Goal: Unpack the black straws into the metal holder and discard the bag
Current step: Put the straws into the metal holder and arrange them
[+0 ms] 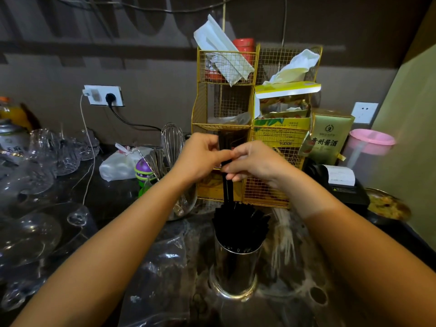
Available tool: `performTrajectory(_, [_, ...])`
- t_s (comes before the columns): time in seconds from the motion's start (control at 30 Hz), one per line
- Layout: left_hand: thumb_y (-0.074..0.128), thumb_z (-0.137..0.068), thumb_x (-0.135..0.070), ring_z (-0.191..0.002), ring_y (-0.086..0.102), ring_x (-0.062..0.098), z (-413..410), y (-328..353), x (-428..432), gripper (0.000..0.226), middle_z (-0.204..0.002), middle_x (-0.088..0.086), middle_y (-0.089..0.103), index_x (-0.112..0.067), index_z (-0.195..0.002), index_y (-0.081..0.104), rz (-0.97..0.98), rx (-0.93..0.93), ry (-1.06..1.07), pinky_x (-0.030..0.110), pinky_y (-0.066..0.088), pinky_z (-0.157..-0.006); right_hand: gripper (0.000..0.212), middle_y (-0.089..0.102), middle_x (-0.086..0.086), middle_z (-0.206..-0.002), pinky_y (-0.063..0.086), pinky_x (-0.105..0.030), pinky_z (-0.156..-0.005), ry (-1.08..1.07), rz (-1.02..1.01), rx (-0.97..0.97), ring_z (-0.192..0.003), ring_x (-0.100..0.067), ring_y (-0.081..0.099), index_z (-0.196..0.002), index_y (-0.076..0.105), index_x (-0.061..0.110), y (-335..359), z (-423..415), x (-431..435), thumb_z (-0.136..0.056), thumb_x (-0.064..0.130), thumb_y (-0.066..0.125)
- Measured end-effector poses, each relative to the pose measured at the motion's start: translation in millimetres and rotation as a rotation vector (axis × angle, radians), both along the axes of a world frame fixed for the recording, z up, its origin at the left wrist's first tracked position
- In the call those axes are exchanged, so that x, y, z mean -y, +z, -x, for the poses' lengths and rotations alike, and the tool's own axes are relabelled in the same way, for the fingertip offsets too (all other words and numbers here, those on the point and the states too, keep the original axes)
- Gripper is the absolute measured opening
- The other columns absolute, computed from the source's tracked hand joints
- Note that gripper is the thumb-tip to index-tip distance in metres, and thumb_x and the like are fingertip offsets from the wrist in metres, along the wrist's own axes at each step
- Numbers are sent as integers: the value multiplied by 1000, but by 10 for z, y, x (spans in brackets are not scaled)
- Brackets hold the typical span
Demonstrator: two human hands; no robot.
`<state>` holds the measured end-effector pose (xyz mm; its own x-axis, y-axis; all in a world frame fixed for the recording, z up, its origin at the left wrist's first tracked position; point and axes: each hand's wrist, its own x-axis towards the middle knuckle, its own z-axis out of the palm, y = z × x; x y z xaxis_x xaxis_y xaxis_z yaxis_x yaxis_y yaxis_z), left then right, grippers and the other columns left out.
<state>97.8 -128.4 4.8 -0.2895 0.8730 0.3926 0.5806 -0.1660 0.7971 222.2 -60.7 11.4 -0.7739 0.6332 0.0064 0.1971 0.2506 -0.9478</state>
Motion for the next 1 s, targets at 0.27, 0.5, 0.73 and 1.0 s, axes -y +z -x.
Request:
performTrajectory(0.27, [70, -73, -26, -71, 66, 39, -61, 418, 95, 31, -77, 29, 70, 4, -80, 69, -270, -217, 35, 45, 54, -60, 25, 69, 1, -49, 57, -15, -54, 29, -24, -184, -54, -9, 68, -68, 61, 10, 395, -98, 65, -76, -14, 58])
performTrajectory(0.5, [52, -85, -25, -56, 61, 18, -119, 321, 239, 24, -66, 9, 69, -10, -89, 71, -691, -1030, -35, 21, 45, -50, 15, 73, -6, -72, 58, -18, -53, -26, 298, -447, -55, -11, 68, -91, 62, 4, 429, -244, -17, -86, -2, 49])
performTrajectory(0.73, [43, -87, -4, -43, 51, 17, -34, -159, 80, 11, -54, 4, 59, -6, -94, 51, -835, -1409, -145, 24, 40, -39, 10, 72, -14, -60, 60, -28, -53, -60, 499, -357, -57, -21, 71, -89, 56, -3, 239, -206, -40, -88, 5, 50])
performTrajectory(1.0, [45, -85, -7, -46, 59, 15, 24, -438, -50, 18, -59, 3, 67, -8, -102, 50, -733, -1371, -192, 23, 46, -38, 9, 70, -9, -75, 59, -25, -59, -118, 372, -352, -60, -12, 71, -91, 59, 4, 174, -192, -109, -87, 2, 51])
